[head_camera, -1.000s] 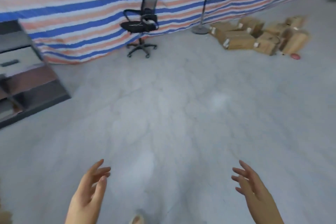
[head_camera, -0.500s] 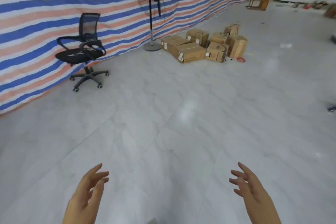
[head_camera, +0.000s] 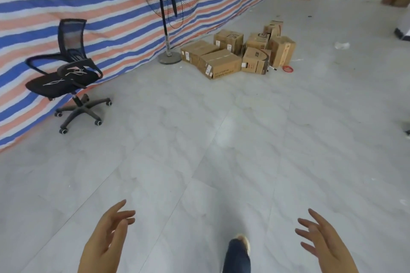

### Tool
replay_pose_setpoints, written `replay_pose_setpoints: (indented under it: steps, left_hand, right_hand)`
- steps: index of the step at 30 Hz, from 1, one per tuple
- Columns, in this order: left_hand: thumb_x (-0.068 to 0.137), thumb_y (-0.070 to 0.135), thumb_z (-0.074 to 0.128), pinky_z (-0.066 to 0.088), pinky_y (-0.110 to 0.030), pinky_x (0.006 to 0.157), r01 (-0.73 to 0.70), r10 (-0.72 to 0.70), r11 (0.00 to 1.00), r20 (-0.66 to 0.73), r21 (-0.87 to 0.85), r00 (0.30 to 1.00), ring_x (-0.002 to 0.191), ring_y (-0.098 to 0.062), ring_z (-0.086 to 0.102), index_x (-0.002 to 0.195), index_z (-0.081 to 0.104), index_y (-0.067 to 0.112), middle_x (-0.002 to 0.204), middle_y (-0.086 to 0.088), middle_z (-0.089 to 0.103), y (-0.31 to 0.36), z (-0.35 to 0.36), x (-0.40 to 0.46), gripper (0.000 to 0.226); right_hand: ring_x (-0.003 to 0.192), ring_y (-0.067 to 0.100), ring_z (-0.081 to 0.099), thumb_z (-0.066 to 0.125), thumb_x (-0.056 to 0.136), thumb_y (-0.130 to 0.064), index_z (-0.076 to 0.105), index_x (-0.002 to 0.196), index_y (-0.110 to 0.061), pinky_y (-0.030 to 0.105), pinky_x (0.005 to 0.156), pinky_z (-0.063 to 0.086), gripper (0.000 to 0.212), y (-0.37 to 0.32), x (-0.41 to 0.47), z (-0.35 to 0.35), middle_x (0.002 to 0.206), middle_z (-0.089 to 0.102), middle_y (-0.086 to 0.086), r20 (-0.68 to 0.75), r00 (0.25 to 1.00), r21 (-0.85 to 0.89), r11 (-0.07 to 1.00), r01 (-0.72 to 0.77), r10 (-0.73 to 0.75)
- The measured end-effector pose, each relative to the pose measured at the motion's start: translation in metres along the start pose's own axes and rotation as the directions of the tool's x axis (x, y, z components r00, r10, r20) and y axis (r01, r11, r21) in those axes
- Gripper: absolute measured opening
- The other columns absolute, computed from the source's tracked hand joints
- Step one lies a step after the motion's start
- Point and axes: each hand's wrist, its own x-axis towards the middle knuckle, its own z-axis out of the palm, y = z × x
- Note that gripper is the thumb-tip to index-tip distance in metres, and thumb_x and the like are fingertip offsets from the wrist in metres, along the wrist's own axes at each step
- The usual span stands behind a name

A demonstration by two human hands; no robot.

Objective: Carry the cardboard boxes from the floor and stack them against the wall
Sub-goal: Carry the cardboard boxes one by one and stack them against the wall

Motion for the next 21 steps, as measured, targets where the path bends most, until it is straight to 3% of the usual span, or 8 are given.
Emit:
replay_pose_setpoints:
  steps: [5, 10, 14, 21]
  left_hand:
    - [0.094, -0.006, 0.042, 0.048, -0.041, 0.093, 0.001, -0.002, 0.999, -0.009, -0.035, 1.000, 0.089, -0.005, 0.066, 0.110, 0.058, 0.032, 0.102, -0.003, 0.070, 0.038, 0.085, 0.092, 0.043]
    - [0.095, -0.002, 0.044, 0.050, -0.036, 0.088, -0.026, 0.029, 0.996, 0.039, -0.079, 0.999, 0.089, -0.004, 0.067, 0.112, 0.058, 0.033, 0.098, 0.003, 0.071, 0.080, 0.178, 0.169, 0.041]
    - [0.095, 0.001, 0.045, 0.050, -0.036, 0.085, -0.025, 0.032, 0.997, 0.093, -0.074, 0.995, 0.091, -0.004, 0.066, 0.114, 0.058, 0.031, 0.098, 0.012, 0.070, 0.099, 0.230, 0.216, 0.039]
    - [0.095, 0.001, 0.044, 0.048, -0.027, 0.087, 0.024, -0.021, 0.999, 0.075, -0.030, 0.997, 0.089, -0.003, 0.066, 0.110, 0.058, 0.036, 0.101, 0.002, 0.070, 0.111, 0.304, 0.322, 0.040]
  right_hand:
    - [0.095, 0.017, 0.068, 0.045, 0.097, -0.012, 0.053, 0.127, -0.025, 0.019, 0.075, 0.055, 0.033, -0.048, 0.132, -0.001, 0.108, 0.067, -0.004, 0.031, 0.994, -0.020, 0.995, 0.101, -0.101]
    - [0.094, 0.001, 0.066, 0.046, 0.098, -0.018, 0.051, 0.123, -0.037, 0.028, 0.082, 0.054, 0.033, -0.097, 0.244, -0.012, 0.108, 0.067, -0.013, 0.111, 0.981, -0.072, 0.983, 0.170, -0.162]
    - [0.094, 0.002, 0.067, 0.046, 0.097, -0.016, 0.052, 0.122, -0.039, 0.026, 0.081, 0.054, 0.034, -0.111, 0.312, -0.018, 0.105, 0.068, -0.014, 0.112, 0.983, -0.065, 0.986, 0.156, -0.148]
    - [0.093, 0.001, 0.067, 0.045, 0.098, -0.016, 0.052, 0.124, -0.035, 0.032, 0.085, 0.051, 0.032, -0.122, 0.440, -0.004, 0.108, 0.067, -0.010, 0.091, 0.990, -0.074, 0.991, 0.112, -0.105]
